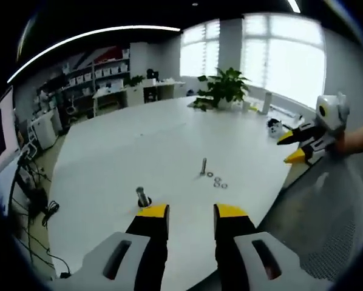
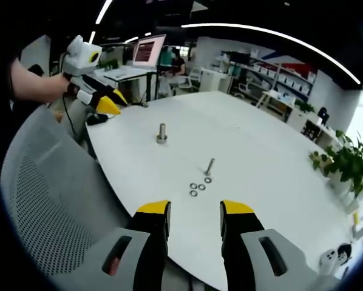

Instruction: Place the washer onto the threaded stud by aligning its center hole with the stud, sliding it down to the base, and recovering from edge contact or off-axis alignment until the washer reaches the visible bottom stop.

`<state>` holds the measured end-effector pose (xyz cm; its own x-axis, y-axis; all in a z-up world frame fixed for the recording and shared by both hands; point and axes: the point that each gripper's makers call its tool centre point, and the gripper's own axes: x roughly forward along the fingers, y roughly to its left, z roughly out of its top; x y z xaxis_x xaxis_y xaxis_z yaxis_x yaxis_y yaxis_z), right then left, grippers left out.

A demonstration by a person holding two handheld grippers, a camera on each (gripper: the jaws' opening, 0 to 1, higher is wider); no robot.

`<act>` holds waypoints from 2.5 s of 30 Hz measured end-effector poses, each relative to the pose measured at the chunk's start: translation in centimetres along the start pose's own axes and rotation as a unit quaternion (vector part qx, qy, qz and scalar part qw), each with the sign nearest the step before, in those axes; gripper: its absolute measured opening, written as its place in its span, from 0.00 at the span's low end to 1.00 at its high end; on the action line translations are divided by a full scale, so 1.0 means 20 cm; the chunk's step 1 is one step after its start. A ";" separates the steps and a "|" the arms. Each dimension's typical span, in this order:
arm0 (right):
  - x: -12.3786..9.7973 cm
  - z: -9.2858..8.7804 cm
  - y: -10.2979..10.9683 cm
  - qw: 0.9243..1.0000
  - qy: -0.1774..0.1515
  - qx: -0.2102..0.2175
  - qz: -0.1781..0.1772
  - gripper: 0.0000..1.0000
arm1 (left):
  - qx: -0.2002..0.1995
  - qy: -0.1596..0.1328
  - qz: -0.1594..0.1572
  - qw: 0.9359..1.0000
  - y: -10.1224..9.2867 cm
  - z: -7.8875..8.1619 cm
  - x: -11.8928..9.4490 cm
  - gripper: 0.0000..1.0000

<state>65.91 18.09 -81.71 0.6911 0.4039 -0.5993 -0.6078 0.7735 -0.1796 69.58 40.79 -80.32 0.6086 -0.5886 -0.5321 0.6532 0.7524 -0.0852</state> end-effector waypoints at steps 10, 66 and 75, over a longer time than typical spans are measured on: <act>0.00 -0.01 -0.02 1.000 0.003 0.000 -0.006 0.35 | 0.026 -0.008 -0.015 1.000 -0.15 0.05 -0.04 0.27; 0.14 0.12 0.01 0.998 0.039 -0.049 -0.005 0.34 | 0.010 -0.065 -0.020 0.998 -0.15 0.07 -0.11 0.28; 0.33 0.06 0.05 0.996 0.074 -0.038 0.023 0.35 | 0.006 -0.061 -0.019 0.998 -0.14 0.05 -0.10 0.28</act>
<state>70.25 22.17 -84.94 0.5999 0.3584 -0.7154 -0.6701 0.7136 -0.2044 66.95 39.58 -78.10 0.6326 -0.6489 -0.4227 0.6823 0.7252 -0.0923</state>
